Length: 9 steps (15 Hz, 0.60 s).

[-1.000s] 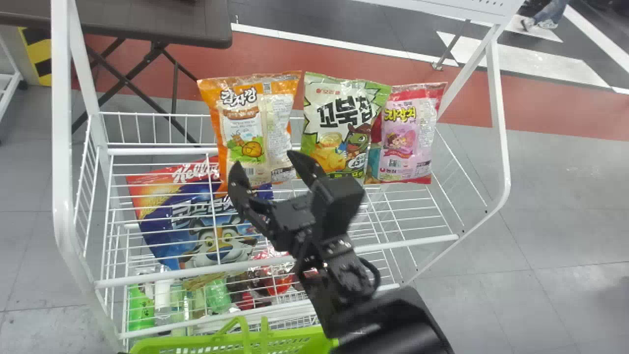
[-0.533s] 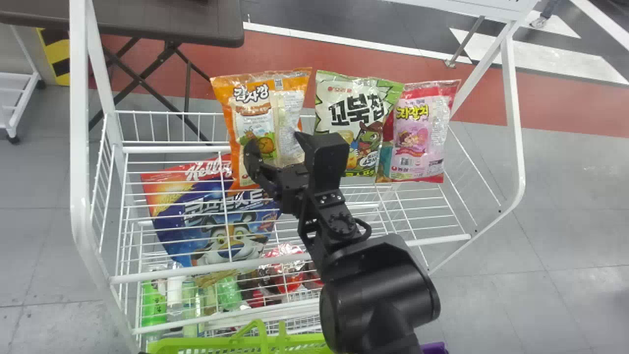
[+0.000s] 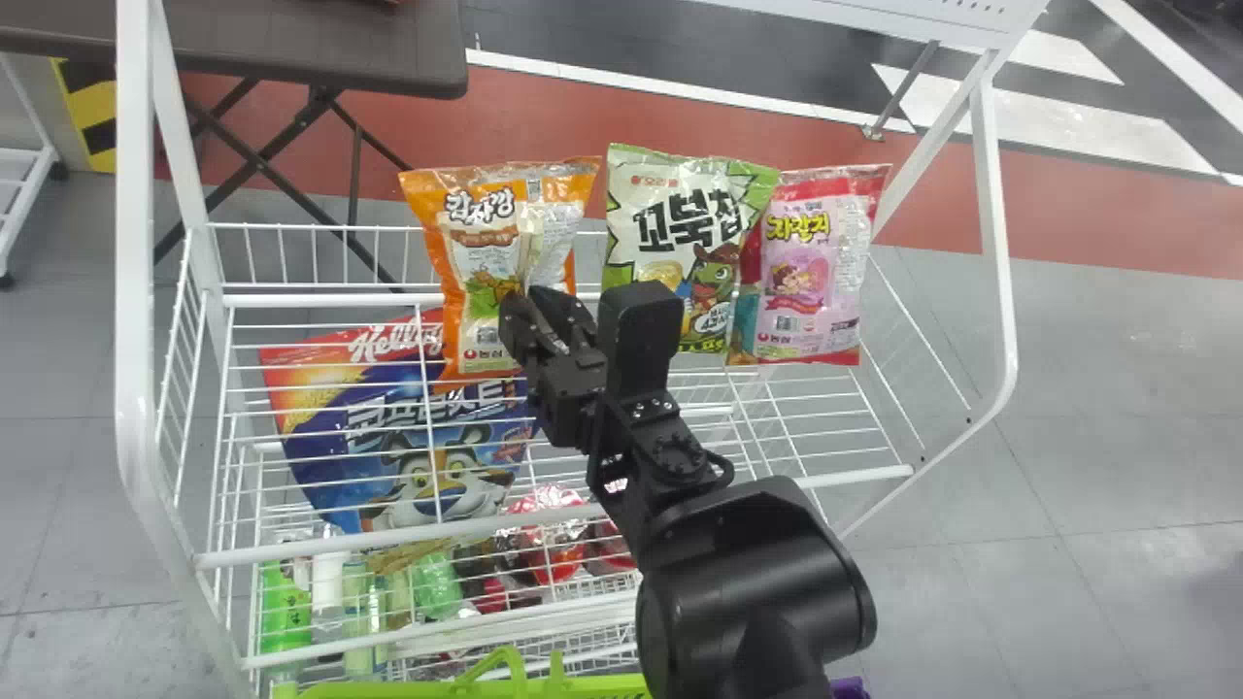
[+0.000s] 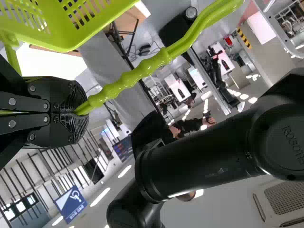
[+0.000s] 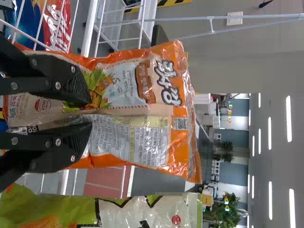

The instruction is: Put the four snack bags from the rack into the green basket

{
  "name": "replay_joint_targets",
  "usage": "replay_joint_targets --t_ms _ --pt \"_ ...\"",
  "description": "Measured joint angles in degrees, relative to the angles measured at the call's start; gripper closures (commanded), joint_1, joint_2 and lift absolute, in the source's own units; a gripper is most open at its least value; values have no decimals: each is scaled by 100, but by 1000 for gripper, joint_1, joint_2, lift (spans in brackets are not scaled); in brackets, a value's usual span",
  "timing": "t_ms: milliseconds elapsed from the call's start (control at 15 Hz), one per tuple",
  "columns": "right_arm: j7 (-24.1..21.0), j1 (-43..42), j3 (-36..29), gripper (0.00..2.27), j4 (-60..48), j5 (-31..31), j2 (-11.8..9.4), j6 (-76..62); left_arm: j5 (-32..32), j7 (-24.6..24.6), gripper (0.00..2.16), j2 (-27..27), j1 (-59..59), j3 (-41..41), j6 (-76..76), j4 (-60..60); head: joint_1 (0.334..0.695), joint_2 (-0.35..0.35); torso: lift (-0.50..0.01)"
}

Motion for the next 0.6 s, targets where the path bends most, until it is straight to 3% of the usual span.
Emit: replay_joint_targets --t_ms 267,600 --pt "199 447 -292 2044 -815 -318 -39 146 0 17 2132 1 62 87 -1 -26 695 -350 -6" --pt "680 2007 -665 2044 -2906 -689 -49 938 2 38 2132 -10 65 284 2 -45 695 -350 -6"
